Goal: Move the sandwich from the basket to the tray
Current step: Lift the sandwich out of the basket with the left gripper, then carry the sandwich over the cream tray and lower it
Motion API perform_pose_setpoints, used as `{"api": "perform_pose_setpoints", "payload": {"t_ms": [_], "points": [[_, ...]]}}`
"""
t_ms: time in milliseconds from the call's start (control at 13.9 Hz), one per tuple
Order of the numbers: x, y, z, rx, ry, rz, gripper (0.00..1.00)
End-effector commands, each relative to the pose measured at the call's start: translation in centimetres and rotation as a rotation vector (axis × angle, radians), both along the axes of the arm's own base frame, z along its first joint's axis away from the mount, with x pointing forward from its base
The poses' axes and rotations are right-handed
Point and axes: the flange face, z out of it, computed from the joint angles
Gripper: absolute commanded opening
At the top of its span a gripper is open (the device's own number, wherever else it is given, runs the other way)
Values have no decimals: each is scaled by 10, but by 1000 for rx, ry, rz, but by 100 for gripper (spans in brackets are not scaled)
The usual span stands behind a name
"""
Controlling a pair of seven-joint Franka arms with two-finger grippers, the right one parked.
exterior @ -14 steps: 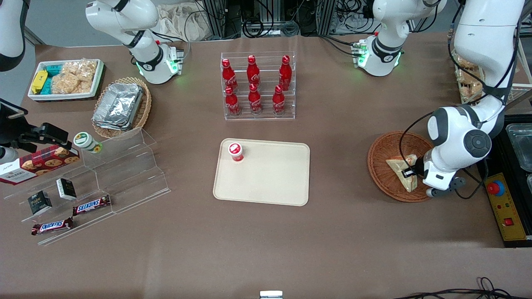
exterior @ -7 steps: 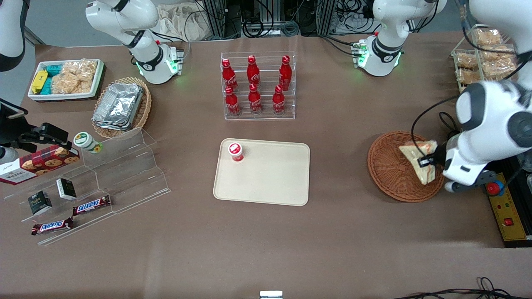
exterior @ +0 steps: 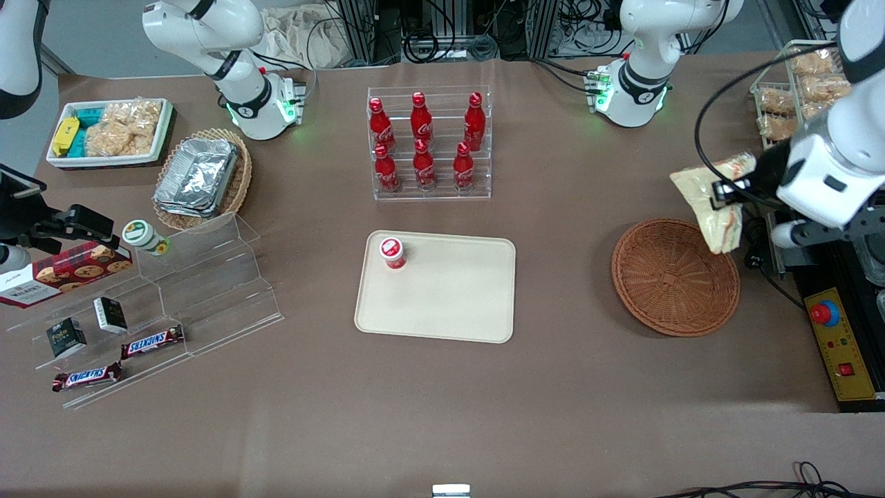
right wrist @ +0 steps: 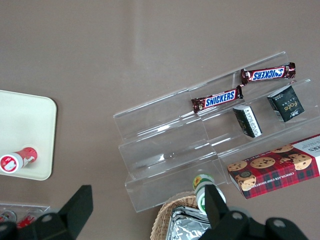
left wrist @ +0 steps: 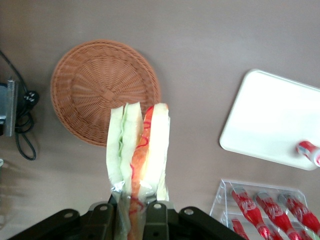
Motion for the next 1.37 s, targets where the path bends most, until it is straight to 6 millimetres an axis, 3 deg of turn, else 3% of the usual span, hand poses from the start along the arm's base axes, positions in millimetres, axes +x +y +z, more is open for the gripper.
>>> {"api": "perform_pose_setpoints", "payload": {"t_ms": [0, 216, 288, 432, 576, 648, 936, 1224, 1296], "points": [[-17, -69, 13, -16, 11, -39, 21], [-47, -143, 22, -37, 1, -96, 21], [-51, -166, 13, -24, 1, -122, 21], [-61, -224, -19, 43, -25, -195, 21], [-65, -277, -65, 82, -26, -225, 21], [-60, -294, -88, 94, -32, -236, 21], [-34, -343, -202, 81, -47, -327, 22], [1, -344, -307, 55, -55, -391, 22], [8, -341, -324, 62, -72, -376, 22]]}}
